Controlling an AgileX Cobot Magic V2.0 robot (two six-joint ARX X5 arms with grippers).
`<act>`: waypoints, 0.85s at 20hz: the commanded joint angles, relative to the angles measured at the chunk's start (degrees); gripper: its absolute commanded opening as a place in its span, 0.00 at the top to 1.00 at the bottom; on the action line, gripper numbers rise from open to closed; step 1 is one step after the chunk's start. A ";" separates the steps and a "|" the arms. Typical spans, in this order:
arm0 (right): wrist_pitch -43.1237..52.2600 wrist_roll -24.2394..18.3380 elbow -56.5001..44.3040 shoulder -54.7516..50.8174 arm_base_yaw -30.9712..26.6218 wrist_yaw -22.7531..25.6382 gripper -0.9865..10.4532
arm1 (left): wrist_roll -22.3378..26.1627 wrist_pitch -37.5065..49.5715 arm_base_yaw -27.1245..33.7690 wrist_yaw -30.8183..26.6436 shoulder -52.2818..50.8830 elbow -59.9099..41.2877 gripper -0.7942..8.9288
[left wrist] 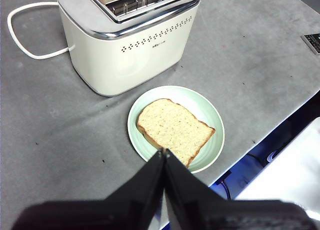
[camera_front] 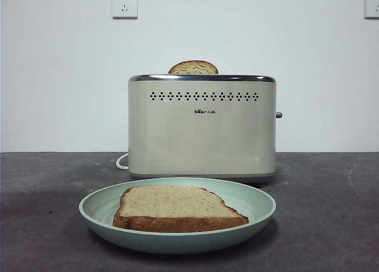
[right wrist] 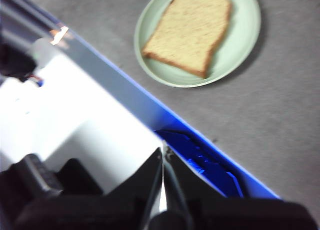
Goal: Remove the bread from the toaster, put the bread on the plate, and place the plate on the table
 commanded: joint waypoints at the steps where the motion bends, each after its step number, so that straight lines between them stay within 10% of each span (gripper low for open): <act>1: 0.20 -1.73 -0.42 0.13 0.13 -0.87 0.92 | 0.66 -0.13 -0.09 -0.09 -0.17 -0.17 0.93; 17: 0.33 -1.70 -0.42 -0.04 0.13 -0.59 0.91 | 0.66 -0.48 -0.09 -0.39 -0.17 -0.17 0.92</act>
